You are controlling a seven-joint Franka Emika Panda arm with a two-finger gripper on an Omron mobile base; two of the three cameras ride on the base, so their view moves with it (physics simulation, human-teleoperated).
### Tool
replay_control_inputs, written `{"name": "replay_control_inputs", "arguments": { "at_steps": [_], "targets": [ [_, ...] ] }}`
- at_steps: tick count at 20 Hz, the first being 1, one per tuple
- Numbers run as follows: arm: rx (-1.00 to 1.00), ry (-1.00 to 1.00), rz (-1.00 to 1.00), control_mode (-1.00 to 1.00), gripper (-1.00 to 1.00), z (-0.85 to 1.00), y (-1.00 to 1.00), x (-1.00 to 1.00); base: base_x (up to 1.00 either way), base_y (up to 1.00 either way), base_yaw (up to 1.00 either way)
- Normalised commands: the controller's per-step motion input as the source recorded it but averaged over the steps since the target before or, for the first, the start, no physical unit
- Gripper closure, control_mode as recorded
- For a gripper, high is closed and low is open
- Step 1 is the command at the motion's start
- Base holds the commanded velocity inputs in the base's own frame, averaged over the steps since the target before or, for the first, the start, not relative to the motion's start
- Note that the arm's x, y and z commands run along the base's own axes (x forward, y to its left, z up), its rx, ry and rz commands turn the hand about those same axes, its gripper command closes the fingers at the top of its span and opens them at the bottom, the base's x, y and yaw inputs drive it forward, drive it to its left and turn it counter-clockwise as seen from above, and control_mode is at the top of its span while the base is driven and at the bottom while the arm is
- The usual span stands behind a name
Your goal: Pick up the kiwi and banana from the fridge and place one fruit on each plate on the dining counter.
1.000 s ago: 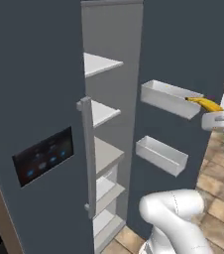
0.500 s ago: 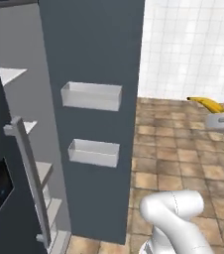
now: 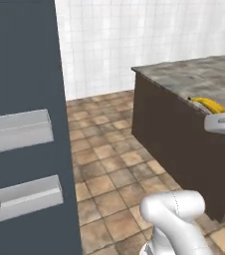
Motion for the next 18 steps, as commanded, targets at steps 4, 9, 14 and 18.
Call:
{"name": "replay_control_inputs", "arguments": {
  "at_steps": [4, 9, 14, 18],
  "targets": [
    [0.0, 0.0, 0.0, 1.0, 1.0, 0.0, 0.0, 0.0, 0.83, -0.2, -0.58],
    [0.0, 0.0, 0.0, 1.0, 1.0, 0.0, 0.0, 0.0, 1.0, -0.33, -0.19],
    [0.0, 0.0, 0.0, 1.0, 1.0, 0.0, 0.0, 0.0, 1.0, -0.55, 0.13],
    [0.0, 0.0, 0.0, 1.0, 1.0, 0.0, 0.0, 0.0, 1.0, -0.35, 0.23]
  ]
}}
